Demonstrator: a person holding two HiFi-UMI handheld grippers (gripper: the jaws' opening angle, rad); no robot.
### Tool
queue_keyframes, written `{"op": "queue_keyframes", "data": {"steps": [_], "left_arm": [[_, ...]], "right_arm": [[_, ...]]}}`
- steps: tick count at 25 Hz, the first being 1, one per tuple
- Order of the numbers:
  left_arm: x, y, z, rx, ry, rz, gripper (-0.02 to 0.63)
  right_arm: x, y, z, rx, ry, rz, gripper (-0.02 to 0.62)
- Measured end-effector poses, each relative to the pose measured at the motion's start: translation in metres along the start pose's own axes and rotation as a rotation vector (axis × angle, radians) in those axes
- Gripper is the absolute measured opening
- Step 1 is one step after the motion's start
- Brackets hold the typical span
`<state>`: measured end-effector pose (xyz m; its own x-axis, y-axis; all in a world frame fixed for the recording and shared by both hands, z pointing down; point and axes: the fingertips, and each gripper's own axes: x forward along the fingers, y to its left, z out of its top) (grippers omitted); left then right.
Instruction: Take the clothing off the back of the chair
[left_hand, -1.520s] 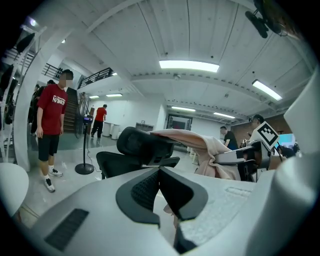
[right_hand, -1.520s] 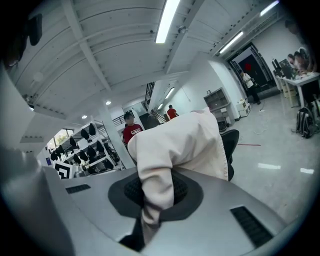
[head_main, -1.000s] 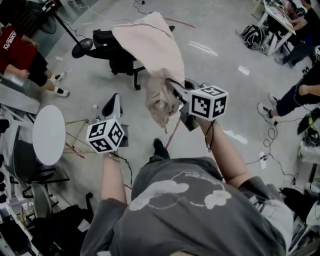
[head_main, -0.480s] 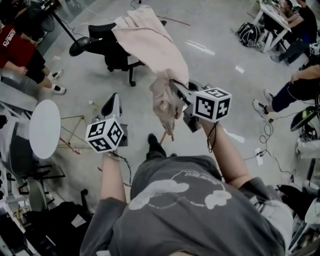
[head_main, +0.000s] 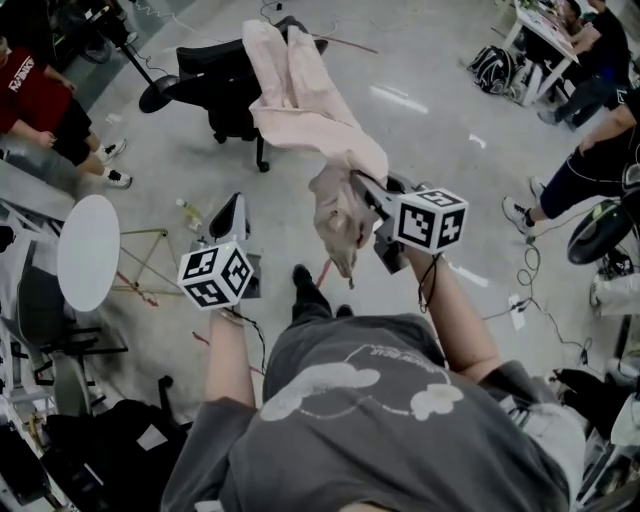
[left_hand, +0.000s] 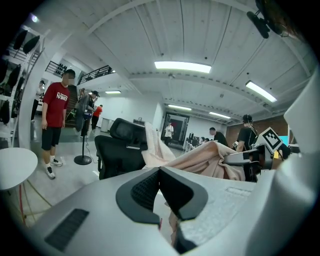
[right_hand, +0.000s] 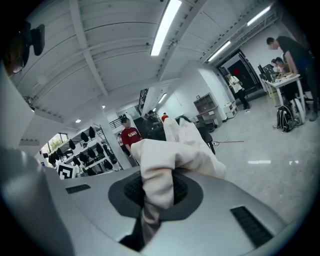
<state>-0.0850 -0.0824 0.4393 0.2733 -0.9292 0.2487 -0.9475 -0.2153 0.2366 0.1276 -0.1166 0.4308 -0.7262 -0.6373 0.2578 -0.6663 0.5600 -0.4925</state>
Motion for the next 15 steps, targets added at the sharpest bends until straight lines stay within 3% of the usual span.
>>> {"op": "queue_keyframes", "data": {"steps": [10, 15], "left_arm": [[-0.019, -0.005, -0.016, 0.004, 0.021, -0.003, 0.0], [-0.024, -0.006, -0.023, -0.006, 0.029, 0.002, 0.0]], "right_arm": [[-0.012, -0.012, -0.031, 0.002, 0.074, -0.064, 0.014], [-0.015, -0.011, -0.036, -0.023, 0.094, -0.049, 0.014]]}}
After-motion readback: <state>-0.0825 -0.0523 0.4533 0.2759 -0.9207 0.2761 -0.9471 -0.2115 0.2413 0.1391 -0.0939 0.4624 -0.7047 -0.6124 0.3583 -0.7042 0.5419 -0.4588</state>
